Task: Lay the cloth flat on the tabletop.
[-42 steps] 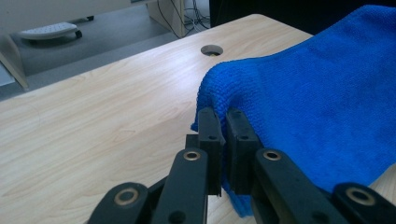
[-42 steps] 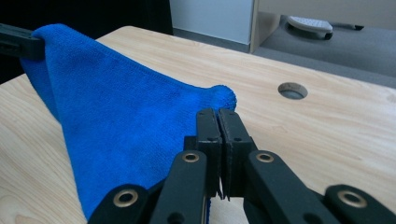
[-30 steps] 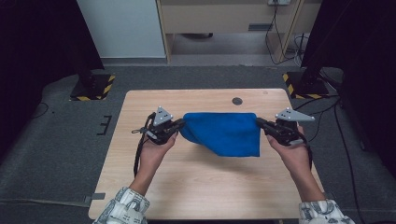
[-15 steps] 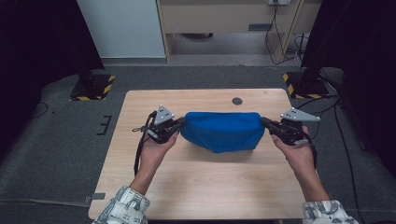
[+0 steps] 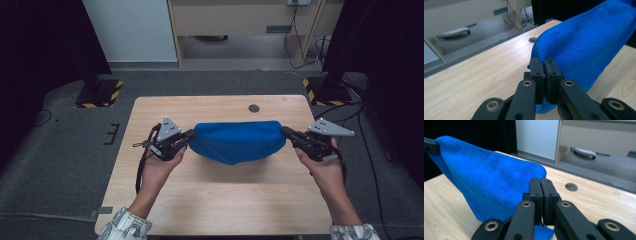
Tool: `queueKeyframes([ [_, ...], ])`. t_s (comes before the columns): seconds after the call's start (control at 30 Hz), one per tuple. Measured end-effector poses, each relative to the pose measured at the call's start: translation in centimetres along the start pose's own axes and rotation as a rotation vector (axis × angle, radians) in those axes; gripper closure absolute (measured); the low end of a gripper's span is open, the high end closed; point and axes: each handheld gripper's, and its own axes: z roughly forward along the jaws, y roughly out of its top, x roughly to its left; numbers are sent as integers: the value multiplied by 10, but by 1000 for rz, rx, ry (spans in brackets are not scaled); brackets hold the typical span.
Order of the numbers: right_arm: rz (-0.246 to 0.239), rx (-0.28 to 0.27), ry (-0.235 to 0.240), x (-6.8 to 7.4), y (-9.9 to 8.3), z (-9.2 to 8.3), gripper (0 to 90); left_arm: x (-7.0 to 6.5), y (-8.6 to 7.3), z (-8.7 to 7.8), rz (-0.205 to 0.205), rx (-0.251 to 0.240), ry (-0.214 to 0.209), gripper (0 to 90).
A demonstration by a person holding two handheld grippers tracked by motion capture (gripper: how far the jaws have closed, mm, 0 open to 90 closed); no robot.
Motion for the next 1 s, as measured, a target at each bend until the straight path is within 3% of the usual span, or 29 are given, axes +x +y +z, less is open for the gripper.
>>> queueKeyframes([
  [0.1,-8,-18,1,3,6,-7,882,-8,11,-13,18,-26,-13,863],
  [0.2,-20,-36,-9,5,17,-13,882,-10,20,-12,37,-27,-13,863],
  [0.3,-16,-16,-22,-2,20,-3,882,-2,21,3,1,-9,-22,862],
  [0.57,8,67,-46,-22,6,29,881,16,4,37,-55,48,-11,859],
  [0.7,13,98,-48,-28,0,42,881,25,0,50,-73,50,-4,859],
  [0.83,38,132,-58,-35,-5,63,881,37,-5,76,-95,110,27,857],
  [1.0,45,196,-84,-47,-16,94,880,47,-13,110,-90,149,50,850],
])
